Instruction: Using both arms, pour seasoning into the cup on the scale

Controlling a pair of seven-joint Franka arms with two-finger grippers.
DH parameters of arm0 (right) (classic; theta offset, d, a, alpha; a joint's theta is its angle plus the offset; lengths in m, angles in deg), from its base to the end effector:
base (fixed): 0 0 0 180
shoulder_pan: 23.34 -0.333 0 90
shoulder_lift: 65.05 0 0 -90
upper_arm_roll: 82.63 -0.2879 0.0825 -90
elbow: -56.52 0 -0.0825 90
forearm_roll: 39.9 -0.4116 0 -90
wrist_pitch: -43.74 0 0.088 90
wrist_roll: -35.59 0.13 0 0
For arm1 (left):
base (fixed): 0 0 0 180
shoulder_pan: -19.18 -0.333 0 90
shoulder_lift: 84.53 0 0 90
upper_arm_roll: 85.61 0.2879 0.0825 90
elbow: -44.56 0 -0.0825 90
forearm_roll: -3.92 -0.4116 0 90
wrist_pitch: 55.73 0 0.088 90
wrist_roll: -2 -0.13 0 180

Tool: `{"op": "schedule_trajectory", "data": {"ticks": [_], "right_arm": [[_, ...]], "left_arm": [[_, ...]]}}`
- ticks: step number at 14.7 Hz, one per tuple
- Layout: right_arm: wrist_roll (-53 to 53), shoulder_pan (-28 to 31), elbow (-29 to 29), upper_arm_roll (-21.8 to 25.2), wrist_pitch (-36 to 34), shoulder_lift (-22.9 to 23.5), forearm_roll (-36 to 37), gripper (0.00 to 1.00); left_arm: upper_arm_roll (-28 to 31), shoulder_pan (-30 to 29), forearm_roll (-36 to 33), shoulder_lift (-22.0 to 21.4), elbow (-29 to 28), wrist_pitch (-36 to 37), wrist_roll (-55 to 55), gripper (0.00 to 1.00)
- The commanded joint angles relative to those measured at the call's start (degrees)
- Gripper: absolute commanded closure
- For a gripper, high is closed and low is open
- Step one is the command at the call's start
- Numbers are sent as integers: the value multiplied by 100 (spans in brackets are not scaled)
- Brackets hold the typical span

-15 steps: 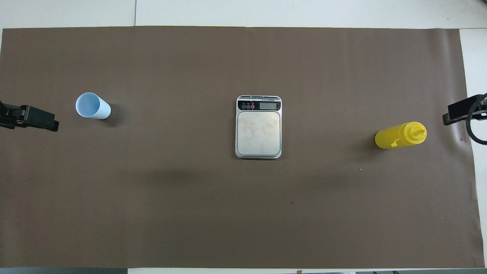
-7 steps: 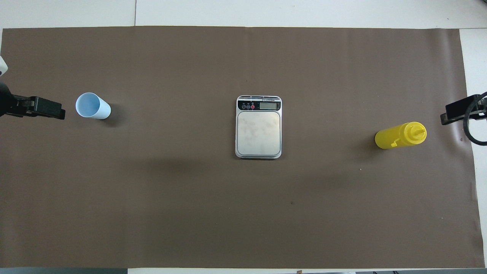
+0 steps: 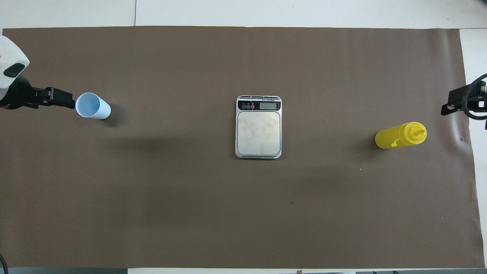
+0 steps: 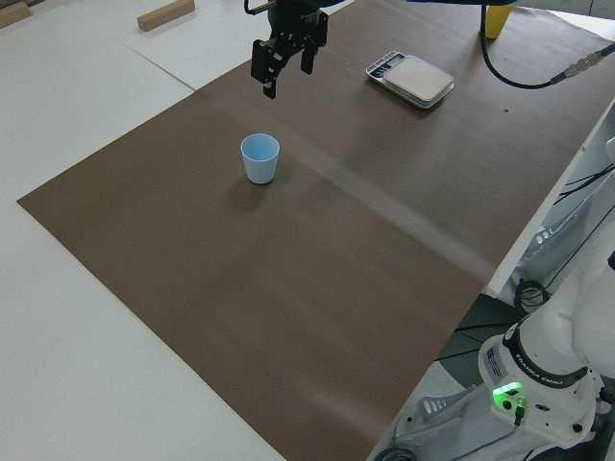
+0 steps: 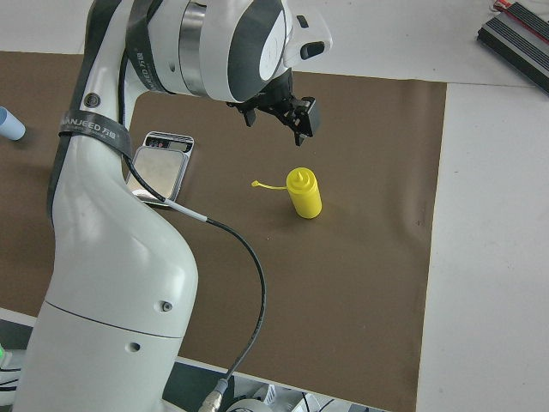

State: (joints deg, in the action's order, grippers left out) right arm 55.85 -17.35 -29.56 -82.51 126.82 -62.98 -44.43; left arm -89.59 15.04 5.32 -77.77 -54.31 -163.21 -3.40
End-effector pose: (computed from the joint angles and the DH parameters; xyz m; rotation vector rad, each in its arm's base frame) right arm 0.5756 -0.0505 0.5766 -2.9918 0.6914 0.1498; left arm 0.6265 0.0006 0.4509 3.1084 -0.1304 0.0530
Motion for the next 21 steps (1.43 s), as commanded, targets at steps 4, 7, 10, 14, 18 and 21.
{"op": "schedule_trajectory", "data": {"ticks": [4,7,10,14,18,21], "right_arm": [[3909,307,-365,-21,322,-190,-820,0],[4810,762,-777,-3,604,-243,-1636,0],[4812,1490,-769,-3,377,299,-2400,0],[4741,1940,-752,-3,350,802,-3165,0],[3961,2108,-874,6,306,1083,-3247,0],[3573,2450,-665,-12,-202,1837,-3308,0]], "left_arm": [[-24,-254,-87,456,-624,-1335,-74,0],[-16,-289,-87,563,-1062,-1949,-83,0],[-24,-386,-87,817,-1143,-2363,-92,0],[-24,-439,-87,1116,-1187,-2857,-57,26],[-33,-430,-70,1073,-1327,-2760,4,100],[-33,-421,-70,907,-1336,-2472,-13,100]]}}
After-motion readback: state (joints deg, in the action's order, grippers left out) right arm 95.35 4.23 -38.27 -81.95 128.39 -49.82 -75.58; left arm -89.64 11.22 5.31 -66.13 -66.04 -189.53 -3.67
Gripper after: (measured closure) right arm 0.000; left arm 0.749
